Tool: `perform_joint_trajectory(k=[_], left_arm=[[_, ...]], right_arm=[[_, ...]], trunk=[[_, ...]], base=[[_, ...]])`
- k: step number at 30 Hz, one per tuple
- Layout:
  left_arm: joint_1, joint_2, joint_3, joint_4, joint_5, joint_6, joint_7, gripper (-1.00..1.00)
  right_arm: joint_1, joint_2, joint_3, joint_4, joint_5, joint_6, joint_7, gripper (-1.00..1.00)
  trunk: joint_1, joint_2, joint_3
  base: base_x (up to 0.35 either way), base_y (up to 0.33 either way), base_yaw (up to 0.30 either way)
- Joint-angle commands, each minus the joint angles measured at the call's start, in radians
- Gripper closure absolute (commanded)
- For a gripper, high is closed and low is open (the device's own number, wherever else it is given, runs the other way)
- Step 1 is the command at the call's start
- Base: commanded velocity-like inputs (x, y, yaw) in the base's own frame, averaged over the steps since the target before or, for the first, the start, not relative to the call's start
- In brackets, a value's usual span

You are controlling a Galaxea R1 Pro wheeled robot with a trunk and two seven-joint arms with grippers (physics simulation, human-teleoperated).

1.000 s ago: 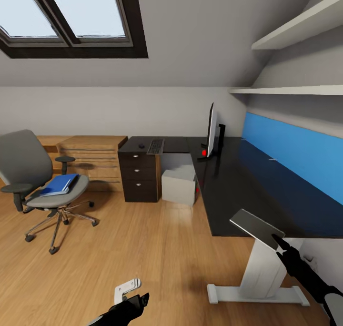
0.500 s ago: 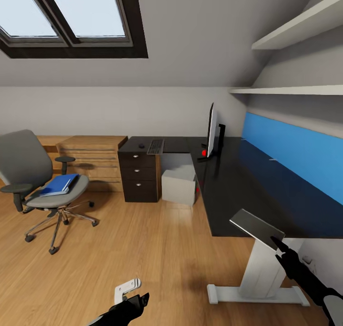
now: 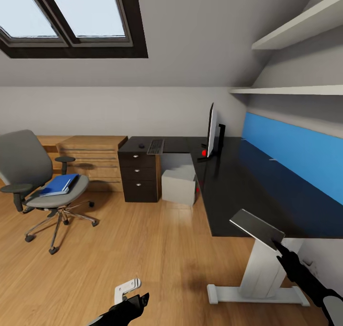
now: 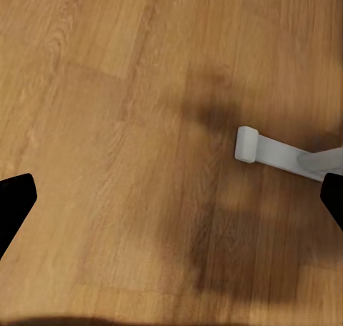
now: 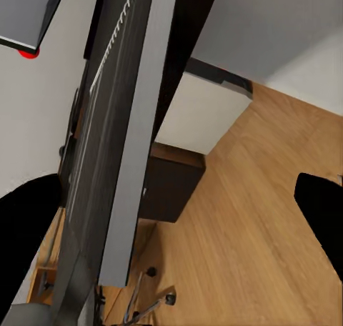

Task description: In the bedroom, organize the workspace by keeping the computer under the desk, ensuring the monitor is on the desk, placing the keyboard on the desk next to the monitor, placing the mouse on the desk next to the keyboard, moving the folder from the swivel chair onto the desk next to the mouse, stacking the notebook on top of the folder with the pen on top of the notebook, and positioning the swivel chair next to the desk.

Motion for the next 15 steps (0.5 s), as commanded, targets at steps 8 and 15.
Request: perform_joint_trajectory(k=[8,15], left_arm=[[-0.001,0.0,-0.002,-0.001,0.01,0.002,0.009,-1.0],[-0.001,0.0,-0.003,-0.001,0.01,0.002,0.009,-1.0]], right_arm=[[-0.001,0.0,-0.003,0.0,-0.006,0.008,0.001,1.0],[-0.001,0.0,-0.003,-0.001,-0.007,0.008,0.002,1.0]], trunk=[[0.0,-0.001,-0.001],[0.0,-0.001,-0.001]], base=[[0.0,0.0,0.0],[0.0,0.0,0.0]])
